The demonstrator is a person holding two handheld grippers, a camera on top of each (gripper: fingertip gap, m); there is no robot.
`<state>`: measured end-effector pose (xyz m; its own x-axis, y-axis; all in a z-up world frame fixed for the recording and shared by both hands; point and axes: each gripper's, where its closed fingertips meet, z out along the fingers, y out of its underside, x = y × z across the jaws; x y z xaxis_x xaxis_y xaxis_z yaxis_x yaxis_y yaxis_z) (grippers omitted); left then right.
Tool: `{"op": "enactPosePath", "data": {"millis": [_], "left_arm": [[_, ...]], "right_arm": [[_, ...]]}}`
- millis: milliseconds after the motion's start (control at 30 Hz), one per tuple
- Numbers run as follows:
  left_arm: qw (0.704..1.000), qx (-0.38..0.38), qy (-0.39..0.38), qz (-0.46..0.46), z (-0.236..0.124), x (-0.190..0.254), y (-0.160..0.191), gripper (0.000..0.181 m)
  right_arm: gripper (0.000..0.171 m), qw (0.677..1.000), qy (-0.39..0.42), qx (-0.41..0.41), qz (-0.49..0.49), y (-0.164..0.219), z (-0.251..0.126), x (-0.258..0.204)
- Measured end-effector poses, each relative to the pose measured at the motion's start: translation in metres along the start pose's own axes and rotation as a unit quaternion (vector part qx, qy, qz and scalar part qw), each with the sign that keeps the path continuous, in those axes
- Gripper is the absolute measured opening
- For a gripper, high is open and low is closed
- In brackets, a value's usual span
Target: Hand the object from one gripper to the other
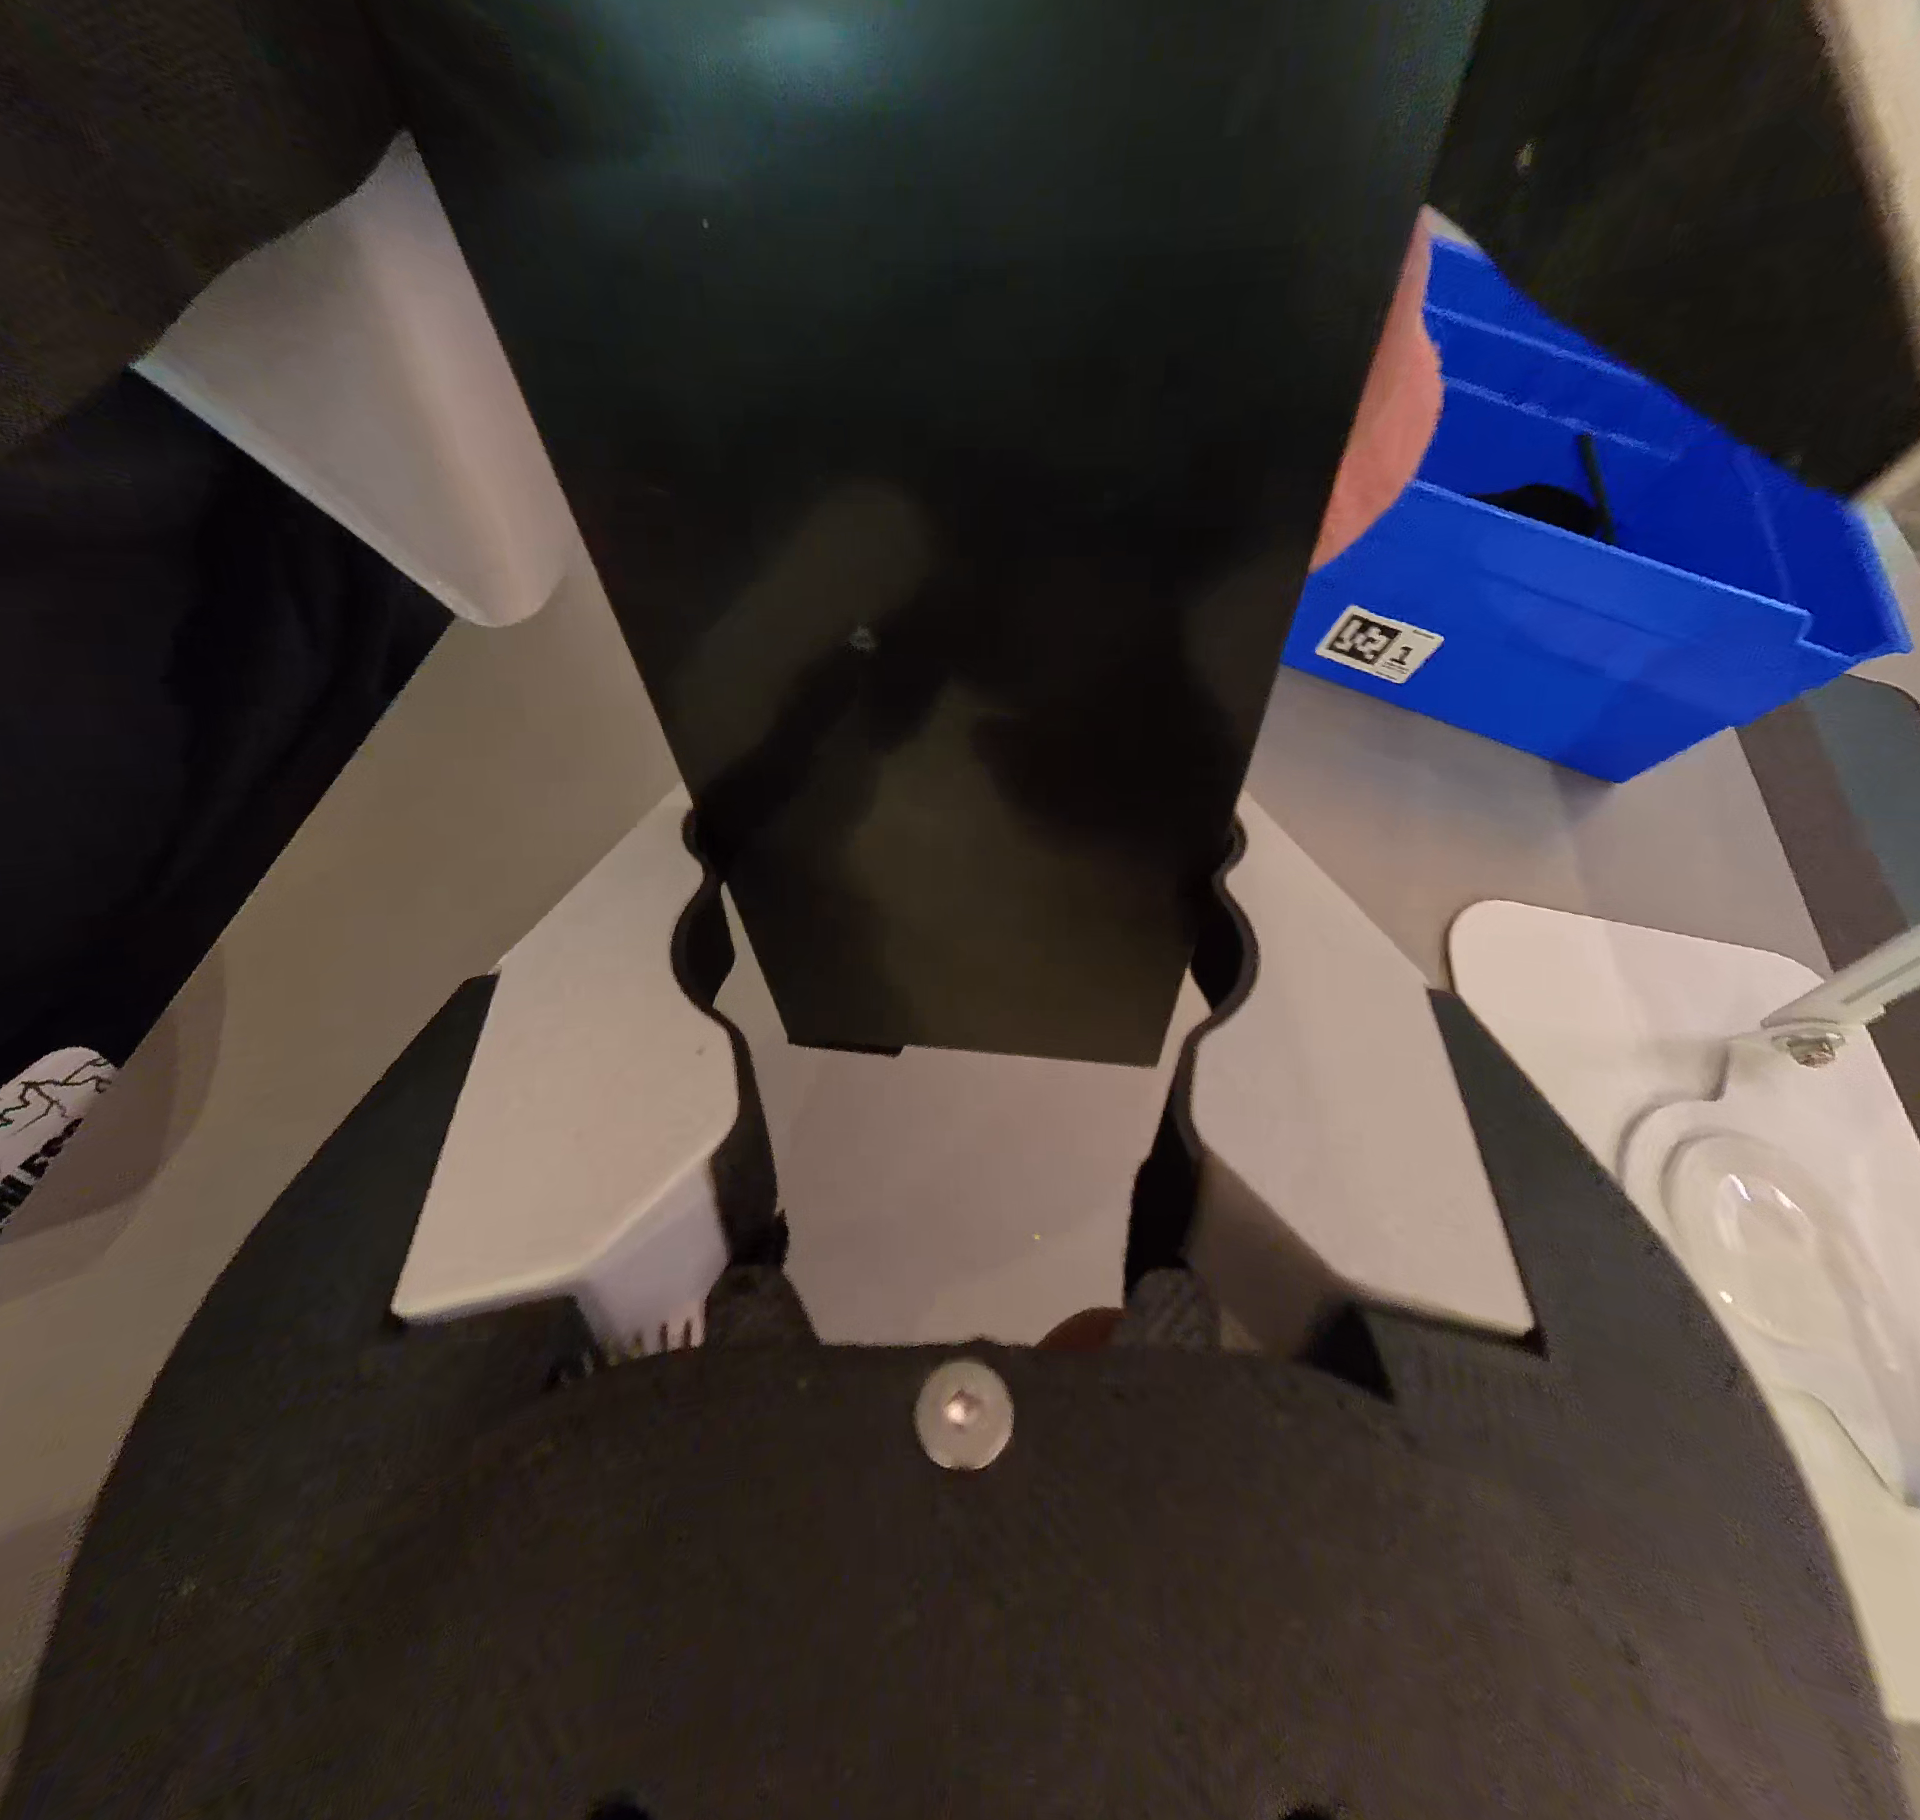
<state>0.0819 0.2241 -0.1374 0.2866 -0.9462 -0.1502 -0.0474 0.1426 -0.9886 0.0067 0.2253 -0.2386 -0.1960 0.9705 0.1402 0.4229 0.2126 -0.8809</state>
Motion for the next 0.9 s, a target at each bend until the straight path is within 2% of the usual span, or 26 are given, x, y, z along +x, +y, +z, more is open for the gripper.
{"op": "enactPosePath", "data": {"millis": [100, 233, 400, 467, 633, 700, 900], "left_arm": [[0.999, -0.014, -0.04, 0.007, -0.001, -0.013, 0.0, 0.099], [0.987, -0.039, -0.147, 0.043, -0.01, -0.043, 0.002, 0.099], [0.95, -0.091, -0.279, 0.103, -0.021, -0.076, 0.008, 0.097], [0.935, -0.108, -0.313, 0.129, -0.024, -0.084, 0.009, 0.097], [0.898, -0.161, -0.354, 0.205, -0.024, -0.09, 0.012, 0.097], [0.873, -0.191, -0.371, 0.252, -0.025, -0.093, 0.013, 0.096], [0.759, -0.266, -0.39, 0.448, -0.025, -0.099, 0.009, 0.096]], "right_arm": [[0.092, 0.999, 0.039, -0.018, 0.002, 0.007, -0.01, 0.013], [0.089, 0.988, 0.145, -0.054, 0.017, 0.016, -0.039, 0.042], [0.078, 0.968, 0.25, 0.0, 0.032, -0.011, -0.08, 0.055], [0.078, 0.964, 0.259, 0.041, 0.033, -0.029, -0.089, 0.049], [0.094, 0.96, 0.262, 0.093, 0.03, -0.056, -0.086, 0.035], [0.097, 0.959, 0.259, 0.109, 0.047, -0.065, -0.082, 0.031], [0.092, 0.927, 0.195, 0.238, 0.214, -0.08, -0.082, 0.031]]}}
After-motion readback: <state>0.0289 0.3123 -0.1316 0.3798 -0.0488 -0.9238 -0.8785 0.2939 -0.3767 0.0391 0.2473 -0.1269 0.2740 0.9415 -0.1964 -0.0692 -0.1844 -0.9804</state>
